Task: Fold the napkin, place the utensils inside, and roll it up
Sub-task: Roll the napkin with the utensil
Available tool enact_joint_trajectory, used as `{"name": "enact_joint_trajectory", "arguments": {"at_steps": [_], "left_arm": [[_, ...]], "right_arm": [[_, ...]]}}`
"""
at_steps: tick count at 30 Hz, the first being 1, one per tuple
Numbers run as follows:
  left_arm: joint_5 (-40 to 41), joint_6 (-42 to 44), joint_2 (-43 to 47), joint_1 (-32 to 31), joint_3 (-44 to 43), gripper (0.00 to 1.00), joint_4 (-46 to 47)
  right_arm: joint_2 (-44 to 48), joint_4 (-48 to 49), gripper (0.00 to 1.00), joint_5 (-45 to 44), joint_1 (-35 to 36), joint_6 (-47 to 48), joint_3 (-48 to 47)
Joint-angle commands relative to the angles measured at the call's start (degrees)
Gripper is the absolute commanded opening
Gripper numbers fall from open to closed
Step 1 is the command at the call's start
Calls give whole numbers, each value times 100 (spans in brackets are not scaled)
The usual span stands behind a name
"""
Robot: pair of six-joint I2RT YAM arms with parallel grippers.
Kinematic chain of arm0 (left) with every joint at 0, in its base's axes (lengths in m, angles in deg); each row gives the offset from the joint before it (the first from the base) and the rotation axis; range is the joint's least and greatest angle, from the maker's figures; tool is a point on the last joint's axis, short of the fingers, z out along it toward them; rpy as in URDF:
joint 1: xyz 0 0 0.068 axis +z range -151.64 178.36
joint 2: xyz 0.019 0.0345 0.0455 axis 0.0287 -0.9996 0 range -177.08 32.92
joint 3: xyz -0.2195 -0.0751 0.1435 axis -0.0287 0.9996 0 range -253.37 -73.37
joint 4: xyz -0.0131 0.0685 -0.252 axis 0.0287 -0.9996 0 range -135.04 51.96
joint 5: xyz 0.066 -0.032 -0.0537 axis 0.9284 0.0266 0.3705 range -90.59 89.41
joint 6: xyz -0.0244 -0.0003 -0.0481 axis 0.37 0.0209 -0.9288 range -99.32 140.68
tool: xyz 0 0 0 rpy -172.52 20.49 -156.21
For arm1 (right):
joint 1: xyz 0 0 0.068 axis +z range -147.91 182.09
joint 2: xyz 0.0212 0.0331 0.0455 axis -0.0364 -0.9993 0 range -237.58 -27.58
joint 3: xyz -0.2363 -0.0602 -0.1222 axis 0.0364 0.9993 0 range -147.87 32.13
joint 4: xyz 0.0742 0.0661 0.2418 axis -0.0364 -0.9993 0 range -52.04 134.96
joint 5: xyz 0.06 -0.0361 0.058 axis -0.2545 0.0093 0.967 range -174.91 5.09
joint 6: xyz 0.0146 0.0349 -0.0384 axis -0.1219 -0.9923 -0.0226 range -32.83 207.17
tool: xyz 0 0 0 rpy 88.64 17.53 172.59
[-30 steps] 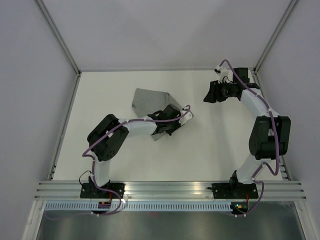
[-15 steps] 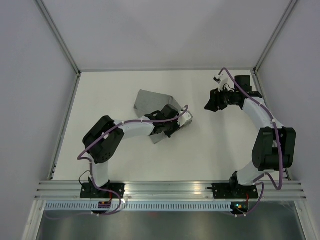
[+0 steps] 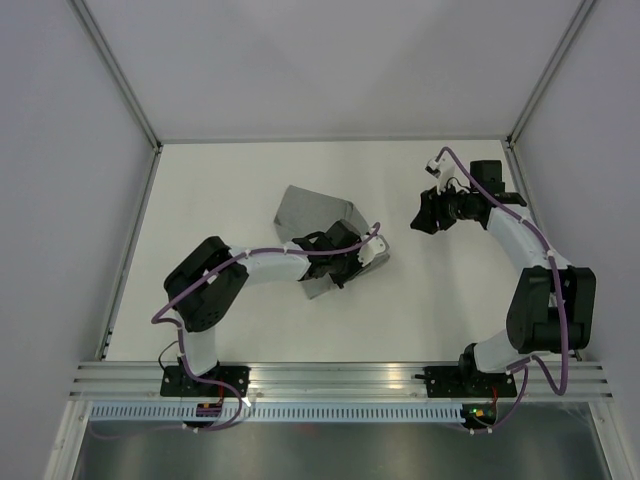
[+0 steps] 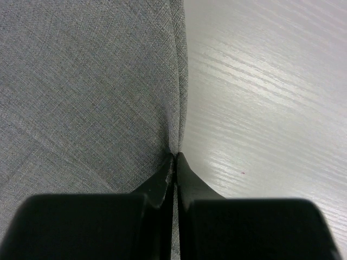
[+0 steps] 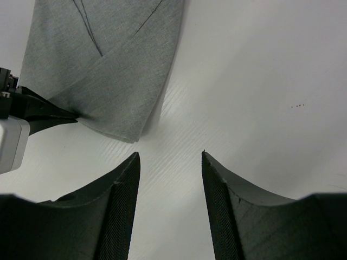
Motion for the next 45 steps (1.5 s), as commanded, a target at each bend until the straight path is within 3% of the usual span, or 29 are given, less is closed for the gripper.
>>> {"name": "enact_joint_trajectory", "arguments": {"at_steps": [1, 8, 15, 21, 29, 34, 40, 45], "left_arm": [[-133, -239, 294, -35, 31, 2, 50], [288, -151, 320, 27, -127, 3, -73], [412, -221, 443, 27, -110, 25, -21], [351, -282, 671, 36, -92, 40, 94], [342, -572, 987, 211, 92, 49, 515], [394, -1160, 1549, 729, 566, 52, 1095], [737, -2162, 2095, 1336, 865, 53, 1245], [746, -2681, 2499, 1731, 805, 54, 930]], "right_arm": [[420, 231, 56, 291, 49, 347, 170], [482, 504, 57, 37, 330, 478, 268], [631, 820, 57, -508, 857, 715, 513], [675, 1172, 57, -711, 893, 821, 734], [859, 1199, 58, -729, 893, 909, 795], [1079, 1102, 59, -571, 936, 1172, 900], [1413, 1268, 61, -1299, 1946, 1682, 1427], [1169, 1759, 61, -1835, 2878, 2411, 1972]]}}
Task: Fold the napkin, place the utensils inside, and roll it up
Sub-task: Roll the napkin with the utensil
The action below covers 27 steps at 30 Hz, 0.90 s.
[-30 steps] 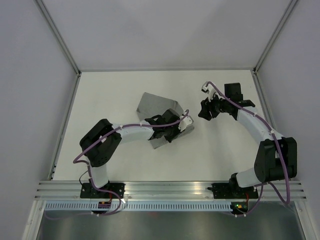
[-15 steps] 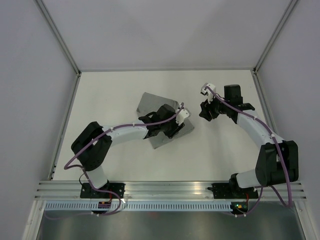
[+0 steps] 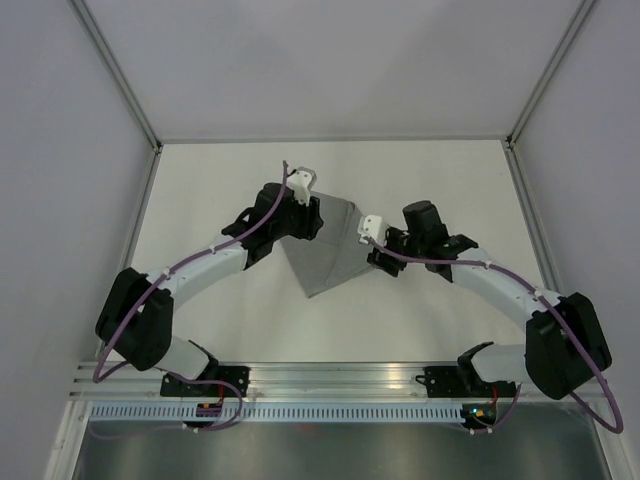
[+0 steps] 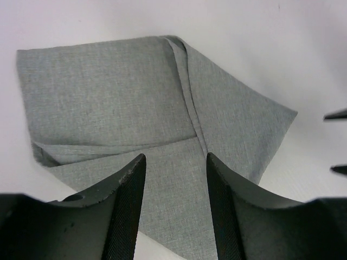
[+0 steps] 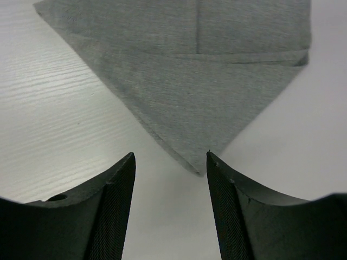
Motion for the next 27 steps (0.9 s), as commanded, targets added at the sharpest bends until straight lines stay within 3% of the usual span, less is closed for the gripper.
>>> {"name": "enact_joint_trajectory", "arguments": {"at_steps": [1, 8, 15, 27], "left_arm": [[106, -697, 356, 176, -48, 54, -15], [132, -759, 540, 211, -57, 54, -244], [115, -803, 549, 220, -57, 54, -244], [-26, -715, 426, 229, -127, 54, -218]], "right_arm": [[-185, 558, 61, -411, 317, 690, 312], [-414, 1446, 63, -930, 906, 1050, 892], [-792, 1964, 65, -1281, 1284, 1156, 875], [-1372, 2098, 65, -1475, 1662, 1182, 752]]}}
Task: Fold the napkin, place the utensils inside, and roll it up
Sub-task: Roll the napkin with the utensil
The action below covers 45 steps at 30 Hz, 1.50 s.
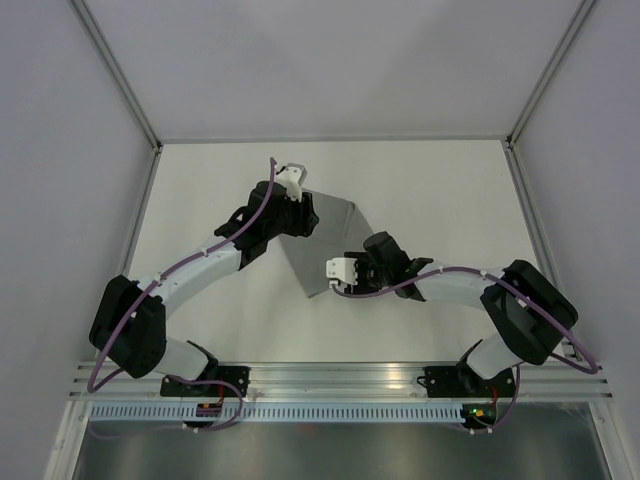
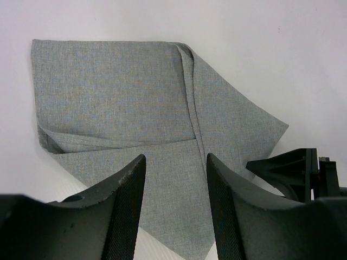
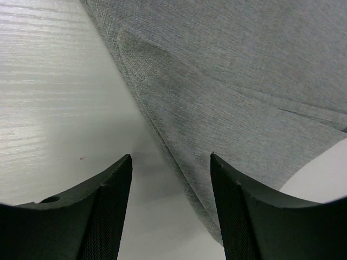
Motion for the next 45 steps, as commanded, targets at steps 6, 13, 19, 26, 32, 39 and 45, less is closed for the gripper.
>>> {"name": "enact_joint_trajectory", "arguments": {"at_steps": [6, 13, 19, 26, 32, 39, 45], "left_arm": [[-170, -48, -27, 30, -224, 54, -39], [-241, -4, -45, 30, -233, 54, -39], [-329, 14, -1, 30, -215, 54, -48], [-355, 22, 122, 30, -162, 54, -66], [-390, 75, 245, 30, -224, 54, -136], [-145, -48, 535, 30, -92, 54, -83], [249, -162, 1045, 39, 31, 51, -13]], "right_arm": [[-317, 231, 64, -83, 131, 52, -180], [-581, 292, 61, -162, 148, -18, -320], [-845, -6, 58, -188, 148, 26, -610], [-1064, -594, 47, -101, 140, 122, -917], [-1284, -1130, 39, -13, 148, 219, -1216], [-1565, -1860, 26, 172, 148, 272, -1612], [-1767, -2537, 17, 382, 139, 219, -2033]]}}
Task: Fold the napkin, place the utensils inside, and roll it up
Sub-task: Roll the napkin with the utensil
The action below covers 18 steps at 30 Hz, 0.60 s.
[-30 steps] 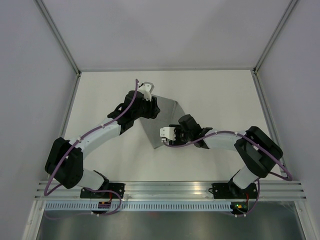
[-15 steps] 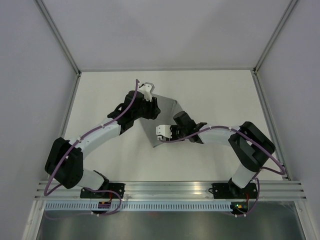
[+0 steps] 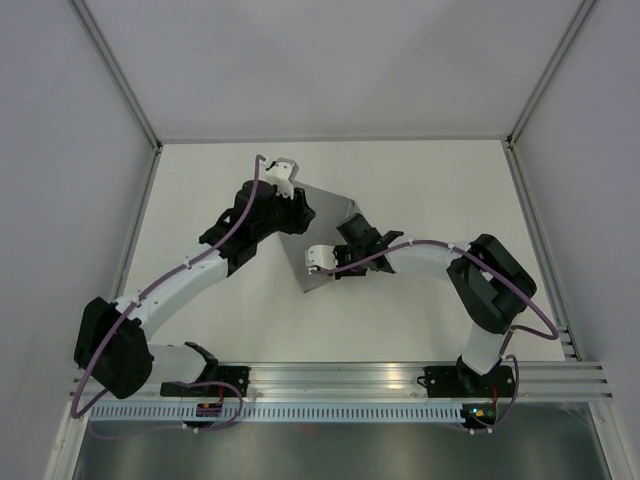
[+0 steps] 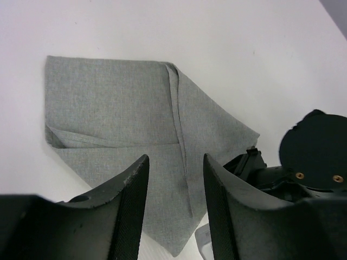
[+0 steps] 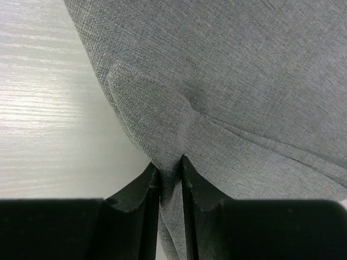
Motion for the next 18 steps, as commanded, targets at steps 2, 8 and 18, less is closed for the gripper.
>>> {"name": "enact_joint_trajectory", "arguments": {"at_steps": [2, 8, 18], "left_arm": [[398, -197, 710, 39, 195, 49, 260], [372, -145, 1503, 30, 845, 49, 998], [-104, 795, 2567, -207, 1286, 50, 1659]], "right_arm": [[-391, -1342, 14, 422, 0, -58, -317], [-742, -2475, 11, 950, -123, 29, -1046], [-1437, -3997, 9, 1679, -536, 355, -2136]]}}
